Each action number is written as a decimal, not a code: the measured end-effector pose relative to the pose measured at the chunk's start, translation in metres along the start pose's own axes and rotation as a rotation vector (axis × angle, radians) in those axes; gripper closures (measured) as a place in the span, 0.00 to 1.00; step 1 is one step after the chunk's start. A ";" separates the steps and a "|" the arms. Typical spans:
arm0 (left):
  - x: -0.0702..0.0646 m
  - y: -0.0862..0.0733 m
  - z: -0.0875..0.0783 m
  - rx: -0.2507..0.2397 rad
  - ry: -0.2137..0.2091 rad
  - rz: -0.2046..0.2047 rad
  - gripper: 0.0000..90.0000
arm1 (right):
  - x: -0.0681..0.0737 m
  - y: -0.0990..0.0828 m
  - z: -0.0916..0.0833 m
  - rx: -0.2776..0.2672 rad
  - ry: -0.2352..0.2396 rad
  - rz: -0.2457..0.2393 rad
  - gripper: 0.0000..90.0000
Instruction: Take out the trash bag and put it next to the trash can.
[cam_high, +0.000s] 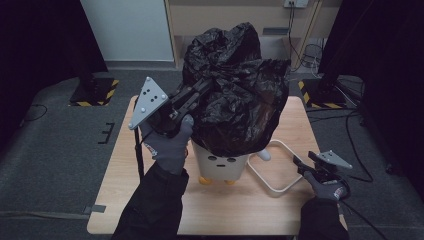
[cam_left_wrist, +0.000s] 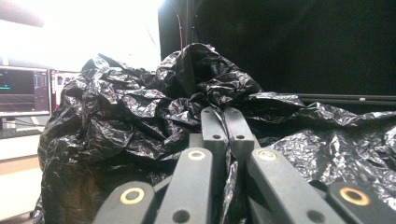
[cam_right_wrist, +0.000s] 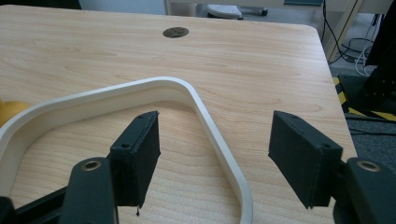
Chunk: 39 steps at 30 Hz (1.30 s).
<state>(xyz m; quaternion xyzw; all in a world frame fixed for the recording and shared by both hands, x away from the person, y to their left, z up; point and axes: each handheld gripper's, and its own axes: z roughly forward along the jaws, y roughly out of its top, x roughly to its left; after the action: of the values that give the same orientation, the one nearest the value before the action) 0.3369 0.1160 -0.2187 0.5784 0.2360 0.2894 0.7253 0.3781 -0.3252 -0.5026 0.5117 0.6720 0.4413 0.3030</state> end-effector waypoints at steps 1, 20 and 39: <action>0.000 0.001 0.000 -0.002 0.000 -0.001 0.99 | 0.000 0.000 0.000 0.000 0.000 0.000 0.37; 0.009 0.023 -0.010 -0.052 0.027 0.007 0.99 | 0.000 -0.001 0.002 0.018 -0.001 -0.007 0.38; 0.027 0.034 -0.034 -0.082 0.090 0.010 0.99 | 0.000 -0.002 0.004 0.029 -0.005 -0.012 0.38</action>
<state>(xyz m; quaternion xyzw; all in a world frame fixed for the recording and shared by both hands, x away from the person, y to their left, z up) 0.3284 0.1645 -0.1934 0.5358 0.2532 0.3282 0.7356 0.3805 -0.3242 -0.5065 0.5131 0.6808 0.4282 0.2998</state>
